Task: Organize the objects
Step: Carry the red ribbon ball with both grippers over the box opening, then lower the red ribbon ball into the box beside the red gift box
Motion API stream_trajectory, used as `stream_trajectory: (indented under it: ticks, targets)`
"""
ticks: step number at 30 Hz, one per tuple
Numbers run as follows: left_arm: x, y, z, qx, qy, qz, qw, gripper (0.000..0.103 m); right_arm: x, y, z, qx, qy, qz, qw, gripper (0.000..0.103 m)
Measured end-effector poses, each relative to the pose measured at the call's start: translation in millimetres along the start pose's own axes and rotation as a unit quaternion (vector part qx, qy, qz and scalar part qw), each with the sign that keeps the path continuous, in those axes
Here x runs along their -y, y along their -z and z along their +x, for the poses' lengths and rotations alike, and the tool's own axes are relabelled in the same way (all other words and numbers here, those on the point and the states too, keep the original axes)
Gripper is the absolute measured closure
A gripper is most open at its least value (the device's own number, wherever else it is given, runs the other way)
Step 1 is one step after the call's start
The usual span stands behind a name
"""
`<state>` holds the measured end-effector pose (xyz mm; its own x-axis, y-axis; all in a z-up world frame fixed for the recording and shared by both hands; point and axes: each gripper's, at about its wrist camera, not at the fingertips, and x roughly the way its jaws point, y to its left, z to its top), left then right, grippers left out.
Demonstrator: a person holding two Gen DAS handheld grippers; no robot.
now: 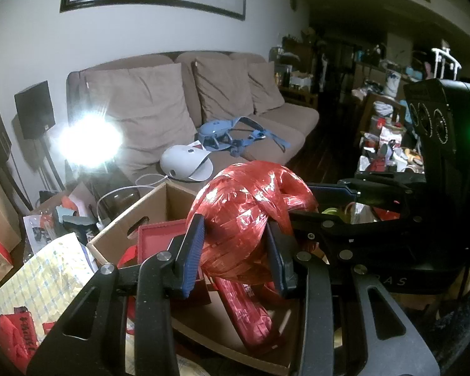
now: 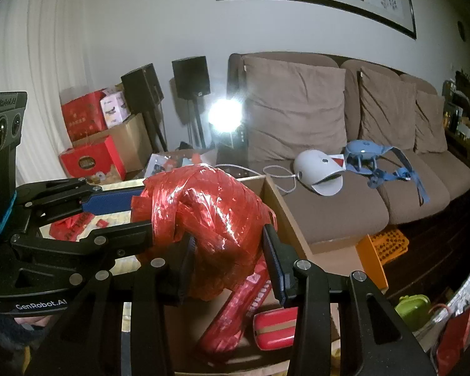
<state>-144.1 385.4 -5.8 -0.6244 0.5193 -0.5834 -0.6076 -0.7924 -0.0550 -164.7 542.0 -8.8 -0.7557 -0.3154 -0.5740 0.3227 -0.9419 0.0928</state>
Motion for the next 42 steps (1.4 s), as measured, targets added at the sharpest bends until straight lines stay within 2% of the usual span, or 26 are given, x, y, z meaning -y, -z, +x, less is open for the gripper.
stream_trajectory:
  ticks: [42]
  targets:
    - [-11.1,13.7,23.1,-0.032,0.017,-0.023,0.9991,0.068,2.4,9.4,26.9,-0.041,0.003,0.003,0.999,0.062]
